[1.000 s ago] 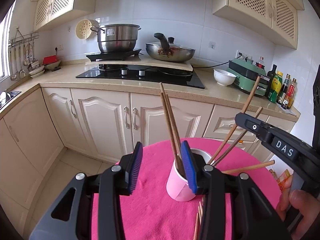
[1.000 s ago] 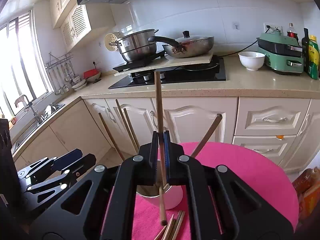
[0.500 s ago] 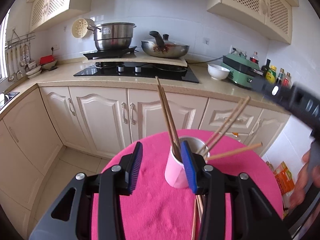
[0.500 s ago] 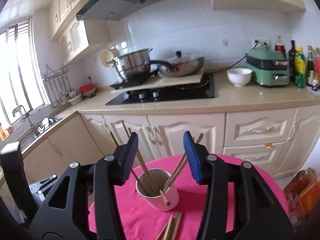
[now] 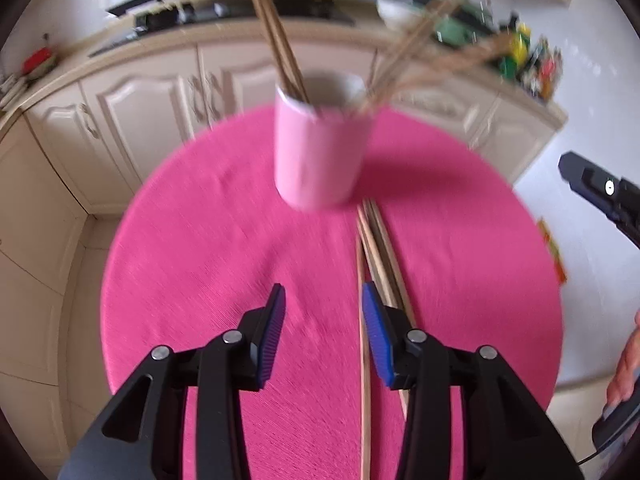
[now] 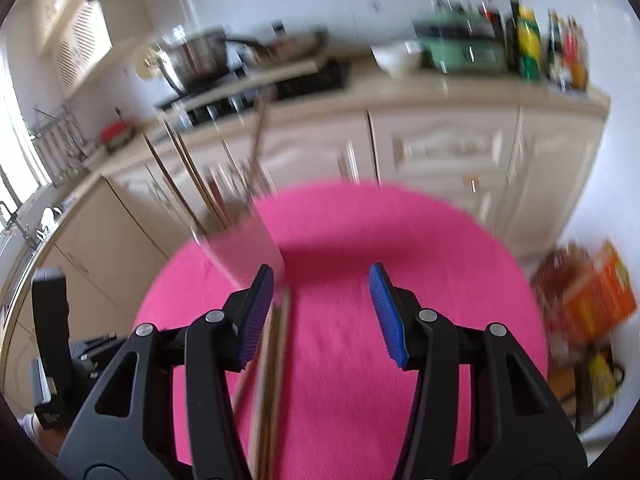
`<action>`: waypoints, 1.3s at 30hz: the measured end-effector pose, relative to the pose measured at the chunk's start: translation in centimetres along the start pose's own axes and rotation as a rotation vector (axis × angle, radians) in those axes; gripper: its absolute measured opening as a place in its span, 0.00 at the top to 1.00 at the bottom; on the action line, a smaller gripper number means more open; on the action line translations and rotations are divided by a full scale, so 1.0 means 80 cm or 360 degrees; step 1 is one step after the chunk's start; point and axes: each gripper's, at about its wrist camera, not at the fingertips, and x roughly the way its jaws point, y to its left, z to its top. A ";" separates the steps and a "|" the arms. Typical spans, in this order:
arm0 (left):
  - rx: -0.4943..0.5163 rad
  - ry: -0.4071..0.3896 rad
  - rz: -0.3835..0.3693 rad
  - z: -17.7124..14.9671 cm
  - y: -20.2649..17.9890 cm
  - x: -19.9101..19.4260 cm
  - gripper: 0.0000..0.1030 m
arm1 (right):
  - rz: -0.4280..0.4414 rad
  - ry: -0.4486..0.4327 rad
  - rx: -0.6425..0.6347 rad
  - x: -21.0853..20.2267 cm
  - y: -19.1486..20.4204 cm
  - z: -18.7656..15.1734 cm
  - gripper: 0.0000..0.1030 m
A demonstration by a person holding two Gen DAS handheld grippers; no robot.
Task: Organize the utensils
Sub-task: 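Lower both tools to the loose chopsticks and grasp one with each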
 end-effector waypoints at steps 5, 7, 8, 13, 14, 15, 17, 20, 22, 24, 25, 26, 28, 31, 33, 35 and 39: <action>0.0095 0.0180 -0.0001 -0.014 -0.024 0.043 0.61 | -0.0008 0.0151 0.0062 0.025 -0.012 -0.038 0.52; 0.0118 0.0215 0.0006 -0.016 -0.029 0.053 0.61 | -0.0011 0.0184 0.0076 0.030 -0.013 -0.046 0.52; 0.0132 0.0234 0.0001 -0.017 -0.032 0.058 0.61 | -0.0010 0.0199 0.0081 0.034 -0.014 -0.049 0.52; 0.0143 0.0310 0.0039 -0.017 -0.036 0.079 0.62 | -0.0009 0.0247 0.0095 0.044 -0.019 -0.052 0.52; 0.0149 0.0312 0.0050 -0.016 -0.038 0.081 0.62 | -0.0013 0.0263 0.0095 0.047 -0.020 -0.052 0.52; 0.0154 0.0316 0.0060 -0.015 -0.040 0.083 0.62 | -0.0013 0.0285 0.0094 0.052 -0.019 -0.052 0.52; 0.0167 0.0305 0.0111 -0.014 -0.041 0.085 0.73 | -0.0022 0.0334 0.0092 0.062 -0.017 -0.052 0.52; 0.0070 0.0317 0.0080 -0.009 -0.030 0.084 0.93 | -0.0008 0.0413 0.0088 0.078 -0.011 -0.052 0.53; -0.0013 0.0319 0.0053 -0.007 -0.014 0.080 0.94 | 0.0009 0.0459 0.0076 0.088 -0.005 -0.053 0.61; -0.0054 0.0291 0.0071 -0.006 -0.001 0.074 0.94 | 0.0038 0.0521 0.0059 0.101 0.003 -0.053 0.67; -0.0079 0.0278 0.0066 -0.005 0.006 0.071 0.94 | 0.0048 0.0562 0.0046 0.110 0.008 -0.054 0.68; -0.0119 0.0261 0.0060 -0.004 0.015 0.066 0.94 | 0.0063 0.0596 0.0032 0.118 0.014 -0.054 0.71; -0.0151 0.0233 0.0069 -0.005 0.025 0.057 0.94 | 0.0081 0.0655 0.0002 0.132 0.022 -0.055 0.71; -0.0175 0.0193 0.0071 -0.003 0.032 0.046 0.94 | 0.0073 0.0712 -0.0052 0.146 0.036 -0.056 0.75; -0.0191 0.0160 0.0081 0.000 0.035 0.040 0.94 | 0.0049 0.0759 -0.0080 0.154 0.041 -0.058 0.75; -0.0203 0.0137 0.0073 0.003 0.038 0.035 0.94 | 0.0048 0.0794 -0.0089 0.159 0.044 -0.059 0.75; -0.0211 0.0108 0.0082 0.007 0.042 0.028 0.94 | 0.0019 0.0824 -0.0130 0.164 0.053 -0.058 0.76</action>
